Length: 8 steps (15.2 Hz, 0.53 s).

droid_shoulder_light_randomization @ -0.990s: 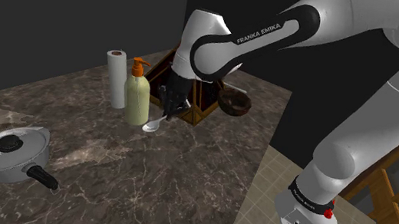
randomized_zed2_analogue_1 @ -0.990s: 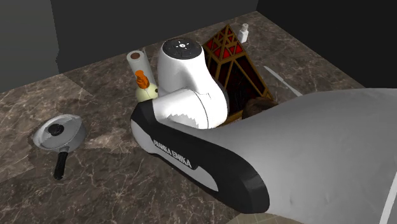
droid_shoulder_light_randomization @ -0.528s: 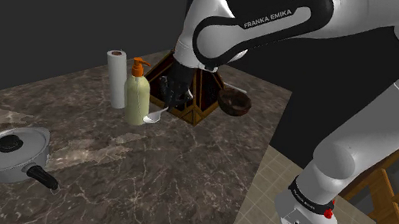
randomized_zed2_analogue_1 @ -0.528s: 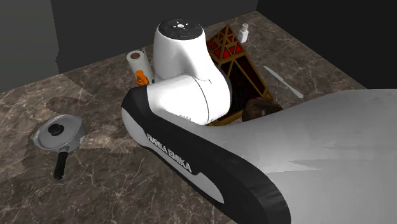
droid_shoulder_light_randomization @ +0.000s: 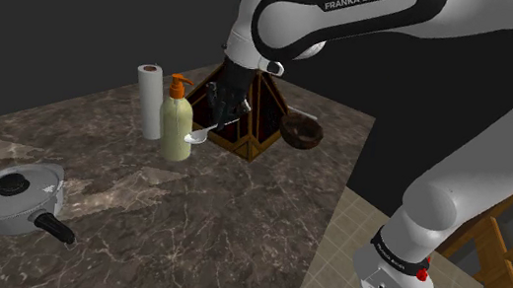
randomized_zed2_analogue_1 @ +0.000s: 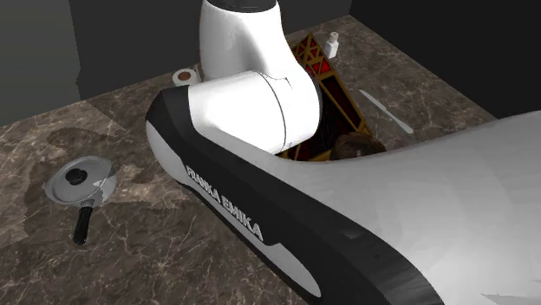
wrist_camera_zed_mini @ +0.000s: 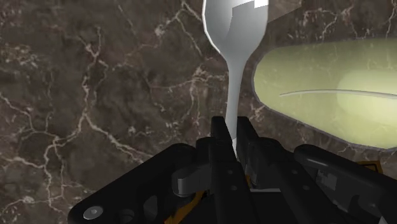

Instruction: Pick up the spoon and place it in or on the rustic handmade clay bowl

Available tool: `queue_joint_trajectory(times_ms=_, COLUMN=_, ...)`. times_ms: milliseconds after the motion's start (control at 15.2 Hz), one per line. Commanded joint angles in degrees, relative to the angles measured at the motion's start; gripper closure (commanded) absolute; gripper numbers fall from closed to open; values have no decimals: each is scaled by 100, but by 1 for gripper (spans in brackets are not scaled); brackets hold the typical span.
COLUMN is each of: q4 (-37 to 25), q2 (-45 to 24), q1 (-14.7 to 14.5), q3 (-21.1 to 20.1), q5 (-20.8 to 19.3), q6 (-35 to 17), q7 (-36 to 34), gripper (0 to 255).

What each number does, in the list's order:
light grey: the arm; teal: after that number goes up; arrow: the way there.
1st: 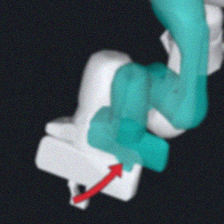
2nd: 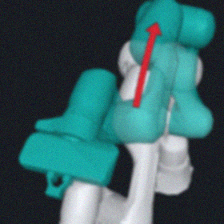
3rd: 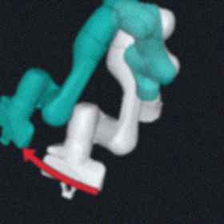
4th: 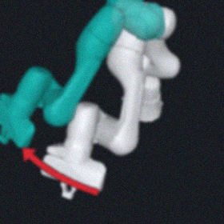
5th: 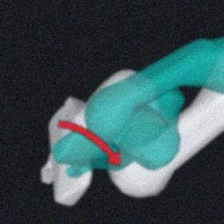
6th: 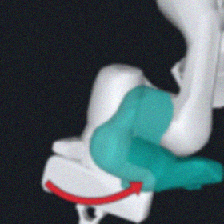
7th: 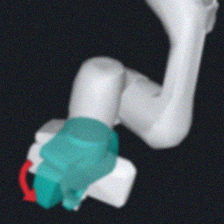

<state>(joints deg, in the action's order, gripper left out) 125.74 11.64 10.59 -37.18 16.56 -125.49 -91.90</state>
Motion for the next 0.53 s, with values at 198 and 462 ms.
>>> queue_joint_trajectory(times_ms=198, q4=-301, q2=131, q1=10, q3=72, q5=15, q6=423, q7=-10, gripper=255)
queue_joint_trajectory(times_ms=462, q4=-153, q2=443, q1=48, q3=342, q5=184, q6=628, q7=351, gripper=255)
